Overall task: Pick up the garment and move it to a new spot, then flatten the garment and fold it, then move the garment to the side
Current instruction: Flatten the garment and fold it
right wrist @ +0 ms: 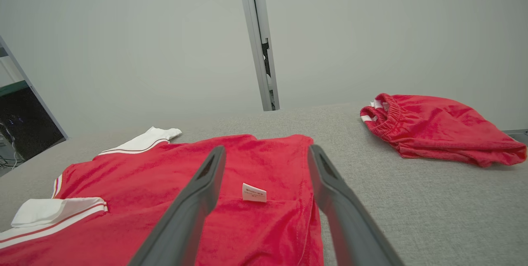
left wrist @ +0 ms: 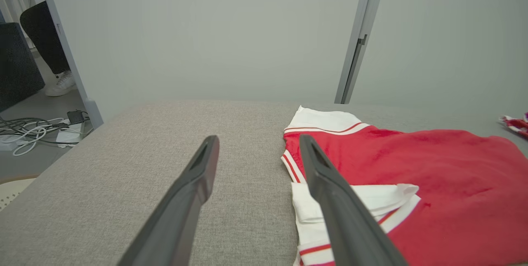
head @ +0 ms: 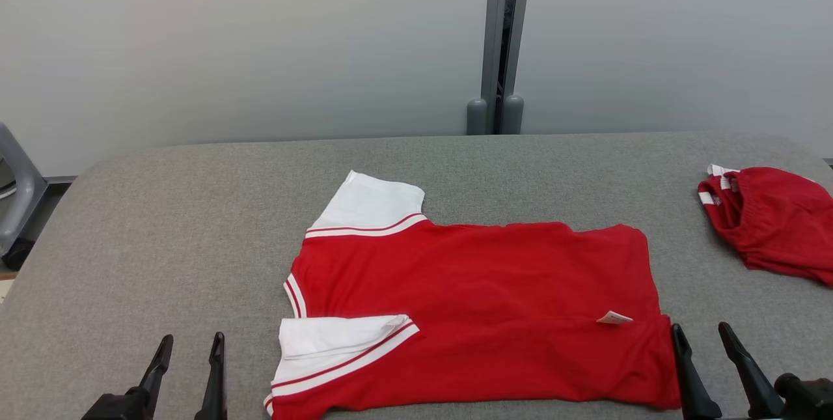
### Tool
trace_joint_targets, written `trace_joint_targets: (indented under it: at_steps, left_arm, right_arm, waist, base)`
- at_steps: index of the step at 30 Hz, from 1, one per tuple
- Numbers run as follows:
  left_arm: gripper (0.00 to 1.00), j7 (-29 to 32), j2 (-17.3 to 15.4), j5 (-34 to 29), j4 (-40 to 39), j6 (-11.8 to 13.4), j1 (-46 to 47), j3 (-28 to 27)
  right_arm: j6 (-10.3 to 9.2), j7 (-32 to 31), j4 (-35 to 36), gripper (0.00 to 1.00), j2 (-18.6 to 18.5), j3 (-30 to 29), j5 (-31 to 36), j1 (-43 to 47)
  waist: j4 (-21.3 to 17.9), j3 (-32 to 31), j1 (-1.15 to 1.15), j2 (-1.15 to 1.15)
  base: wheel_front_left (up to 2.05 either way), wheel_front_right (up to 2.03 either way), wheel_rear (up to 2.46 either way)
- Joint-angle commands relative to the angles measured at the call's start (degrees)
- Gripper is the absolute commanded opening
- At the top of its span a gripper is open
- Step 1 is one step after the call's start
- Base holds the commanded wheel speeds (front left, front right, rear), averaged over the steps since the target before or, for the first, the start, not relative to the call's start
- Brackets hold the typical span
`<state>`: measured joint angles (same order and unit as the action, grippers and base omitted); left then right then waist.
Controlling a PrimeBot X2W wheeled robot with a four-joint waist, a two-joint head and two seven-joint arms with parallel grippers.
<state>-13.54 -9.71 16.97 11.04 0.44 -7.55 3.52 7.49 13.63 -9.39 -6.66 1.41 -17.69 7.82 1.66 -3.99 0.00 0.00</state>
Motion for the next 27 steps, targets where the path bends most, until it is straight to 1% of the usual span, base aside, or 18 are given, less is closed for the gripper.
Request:
trace_joint_targets:
  at_steps: [1, 6, 10, 13, 15, 17, 20, 27]
  left_arm:
    - [1.00, 0.2, -0.1, 0.2, -0.5, 0.4, -0.1, 0.1]
    - [1.00, 1.0, -0.2, 0.2, -0.8, 0.3, 1.3, 0.6]
    - [1.00, 2.6, -1.7, -0.1, -1.8, -0.6, 4.2, 1.0]
    - [1.00, 4.7, -3.0, -0.3, -1.9, -2.1, 7.5, 2.0]
    - [1.00, 6.1, -4.1, -0.4, -1.5, -3.3, 10.8, 2.6]
    - [1.00, 7.5, -4.5, 0.3, -0.6, -4.3, 14.2, 3.1]
    - [1.00, 10.0, -5.4, 1.6, 1.1, -5.8, 21.0, 4.1]
    - [1.00, 14.5, -7.6, 4.1, 9.4, -7.6, 36.8, 6.6]
  right_arm:
    - [0.01, 0.1, 0.0, 1.00, -0.2, 0.1, -0.4, -0.6]
    - [0.01, 0.6, -1.5, 1.00, 0.0, -0.1, -1.1, -1.5]
    - [0.01, 0.7, -3.0, 1.00, -0.7, 0.4, -1.3, -4.1]
    - [0.01, 0.7, -4.6, 1.00, -1.7, 0.2, -1.6, -7.3]
    - [0.01, 0.1, -6.2, 1.00, -2.6, 0.2, -1.7, -10.0]
    - [0.01, -0.3, -7.8, 1.00, -3.6, 1.0, -2.3, -13.2]
    - [0.01, -1.1, -11.1, 1.00, -5.5, 1.6, -3.1, -19.0]
    - [0.01, -4.4, -21.6, 1.00, -7.3, 4.6, -4.8, -33.6]
  waist:
    - [0.0, 0.0, 0.00, 0.00]
    - [0.0, 0.3, 0.00, 0.00]
    - [-0.4, 1.0, 0.00, 0.00]
    - [-0.9, 2.0, 0.00, 0.00]
    - [-1.3, 2.9, 0.00, 0.00]
    - [-1.8, 3.9, 0.00, 0.00]
    - [-2.5, 7.0, 0.00, 0.00]
    - [-5.1, 15.7, 0.00, 0.00]
  base:
    - [0.00, 0.00, 0.00]
    - [0.00, 0.00, 0.00]
    - [0.00, 0.00, 0.00]
    - [0.00, 0.00, 0.00]
    - [0.00, 0.00, 0.00]
    - [0.00, 0.00, 0.00]
    - [0.00, 0.00, 0.00]
    - [0.00, 0.00, 0.00]
